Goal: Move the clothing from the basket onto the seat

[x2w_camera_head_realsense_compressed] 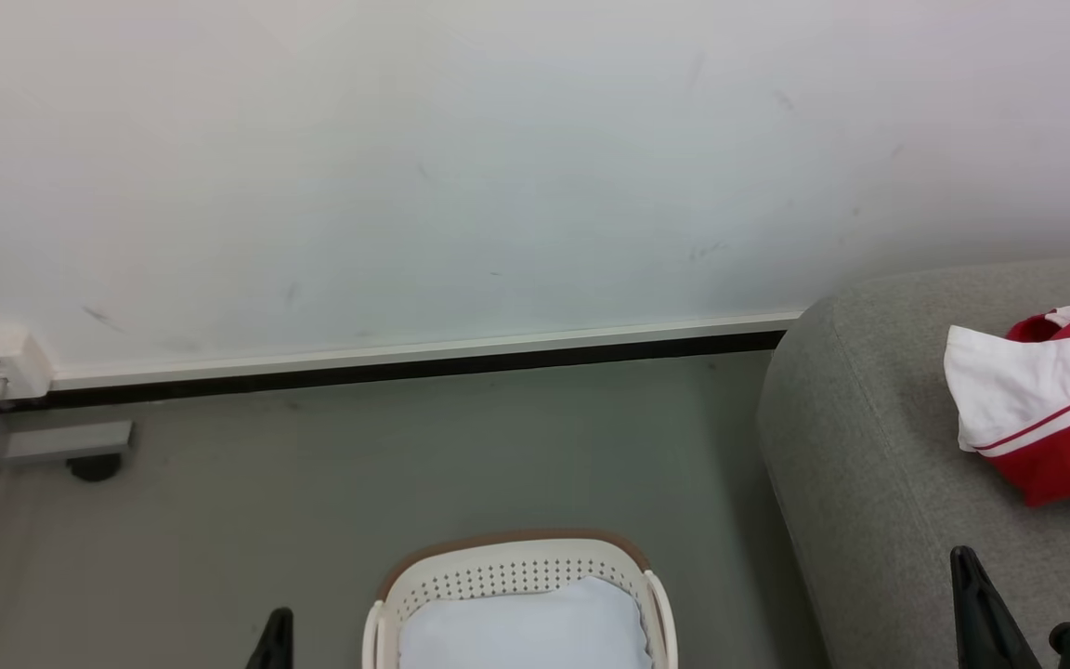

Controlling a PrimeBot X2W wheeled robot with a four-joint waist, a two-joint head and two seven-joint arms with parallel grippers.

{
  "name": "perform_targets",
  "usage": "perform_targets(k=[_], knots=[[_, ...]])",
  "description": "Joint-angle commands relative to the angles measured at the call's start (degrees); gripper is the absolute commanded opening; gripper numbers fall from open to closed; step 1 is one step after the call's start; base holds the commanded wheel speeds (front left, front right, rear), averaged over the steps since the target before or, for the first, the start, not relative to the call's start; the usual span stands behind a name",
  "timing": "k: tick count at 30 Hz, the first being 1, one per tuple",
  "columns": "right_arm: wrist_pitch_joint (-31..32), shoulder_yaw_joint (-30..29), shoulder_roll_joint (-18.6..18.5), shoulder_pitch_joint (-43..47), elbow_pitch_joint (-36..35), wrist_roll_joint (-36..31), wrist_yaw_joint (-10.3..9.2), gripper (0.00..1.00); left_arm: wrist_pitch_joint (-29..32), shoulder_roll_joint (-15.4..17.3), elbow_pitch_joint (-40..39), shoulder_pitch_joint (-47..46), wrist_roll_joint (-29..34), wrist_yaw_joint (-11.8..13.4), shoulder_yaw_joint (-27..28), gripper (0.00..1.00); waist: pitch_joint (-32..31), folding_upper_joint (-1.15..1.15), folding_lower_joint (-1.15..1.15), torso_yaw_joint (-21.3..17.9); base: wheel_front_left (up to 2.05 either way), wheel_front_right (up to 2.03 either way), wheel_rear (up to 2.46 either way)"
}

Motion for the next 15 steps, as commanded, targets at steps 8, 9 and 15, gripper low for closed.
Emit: perform_targets(k=[8,9,15], knots=[[2.3,-0.4,-0.4,-1.7,-1.2,10.8,-0.01,0.0,2.6,-0.2,-0.3,-2.5,-9.4,-1.0,2.1,0.0,0.2,0.0,0.01,0.3,0.0,0.0,0.0],[2.6,-0.5,-0.4,-1.8,-1.3,11.9,-0.02,0.0,2.9,-0.2,-0.3,-2.6,-10.4,-1.1,2.2,0.0,0.2,0.0,0.01,0.4,0.0,0.0,0.0],[4.1,-0.6,-0.5,-2.2,-1.5,18.0,-0.02,0.0,4.4,-0.5,0.0,-3.5,-15.7,-1.6,3.2,0.0,0.4,0.0,0.01,0.6,0.0,0.0,0.0]])
